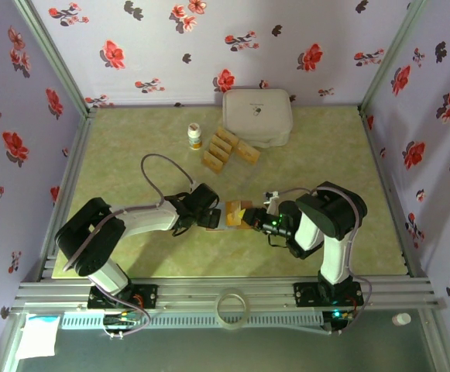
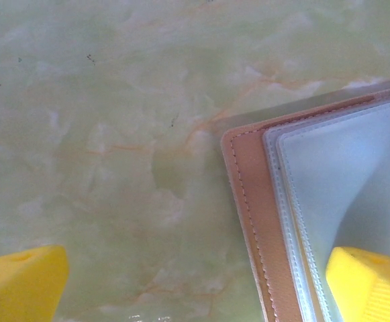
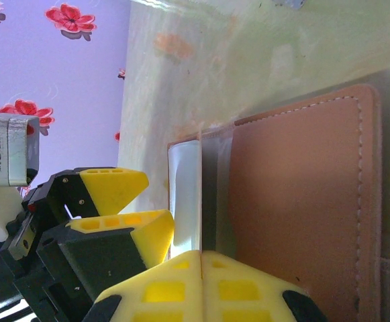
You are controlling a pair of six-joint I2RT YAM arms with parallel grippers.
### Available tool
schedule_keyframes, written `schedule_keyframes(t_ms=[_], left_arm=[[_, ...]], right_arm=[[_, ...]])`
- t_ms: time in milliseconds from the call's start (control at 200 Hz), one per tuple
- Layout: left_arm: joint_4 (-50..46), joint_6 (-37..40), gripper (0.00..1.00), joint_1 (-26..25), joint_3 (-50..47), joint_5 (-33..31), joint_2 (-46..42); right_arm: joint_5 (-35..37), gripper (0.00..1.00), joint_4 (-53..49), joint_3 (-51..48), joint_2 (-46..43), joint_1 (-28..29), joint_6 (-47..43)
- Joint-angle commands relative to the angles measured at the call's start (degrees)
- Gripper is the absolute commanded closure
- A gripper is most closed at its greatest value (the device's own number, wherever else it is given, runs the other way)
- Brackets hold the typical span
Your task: Put the credit cards into the card holder
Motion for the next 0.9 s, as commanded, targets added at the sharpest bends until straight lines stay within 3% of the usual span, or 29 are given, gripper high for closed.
schedule_keyframes(t_ms=[0, 895], left_arm=[[-3.55, 0.57, 0.0, -0.36, -0.45, -1.79, 2.26], [-3.58, 0.69, 0.0, -0.32, -0.79, -1.88, 1.89]], right_arm=[[1.54, 1.0, -3.68, -2.09, 1.75, 0.99, -0.24], [0.73, 1.0, -3.68, -1.02, 6.6, 1.14, 1.79]])
